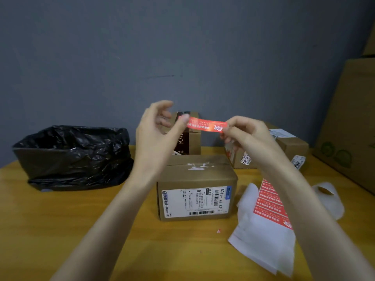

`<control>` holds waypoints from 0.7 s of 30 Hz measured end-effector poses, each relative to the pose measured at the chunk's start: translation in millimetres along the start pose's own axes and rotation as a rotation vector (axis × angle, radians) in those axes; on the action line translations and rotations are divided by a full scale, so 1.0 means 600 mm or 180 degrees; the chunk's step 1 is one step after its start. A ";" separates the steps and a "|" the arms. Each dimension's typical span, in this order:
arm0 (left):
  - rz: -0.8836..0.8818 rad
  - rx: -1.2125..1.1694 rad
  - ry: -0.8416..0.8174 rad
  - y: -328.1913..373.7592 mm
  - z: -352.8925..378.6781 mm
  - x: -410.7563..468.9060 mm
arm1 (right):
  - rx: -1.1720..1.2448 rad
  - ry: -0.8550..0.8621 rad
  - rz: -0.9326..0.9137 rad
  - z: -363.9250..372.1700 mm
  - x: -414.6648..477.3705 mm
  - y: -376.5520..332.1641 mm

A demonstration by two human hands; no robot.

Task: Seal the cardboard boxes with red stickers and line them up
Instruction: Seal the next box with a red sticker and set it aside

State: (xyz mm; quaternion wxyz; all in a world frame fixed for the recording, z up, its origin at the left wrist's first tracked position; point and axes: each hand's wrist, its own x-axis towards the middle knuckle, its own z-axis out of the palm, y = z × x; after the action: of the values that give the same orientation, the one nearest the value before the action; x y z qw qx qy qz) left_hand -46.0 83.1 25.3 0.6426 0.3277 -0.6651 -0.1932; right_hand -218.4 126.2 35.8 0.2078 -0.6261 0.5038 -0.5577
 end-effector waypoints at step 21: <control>0.1765 0.2032 -0.1332 0.049 -0.015 -0.003 | -0.2584 -0.0850 -0.1326 0.010 -0.013 -0.028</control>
State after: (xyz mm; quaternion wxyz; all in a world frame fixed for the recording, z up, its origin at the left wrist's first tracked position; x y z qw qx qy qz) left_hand -42.7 106.6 44.9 0.3892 0.2728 -0.8689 0.1380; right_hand -205.2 138.0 44.3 -0.1070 -0.8106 0.5136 -0.2602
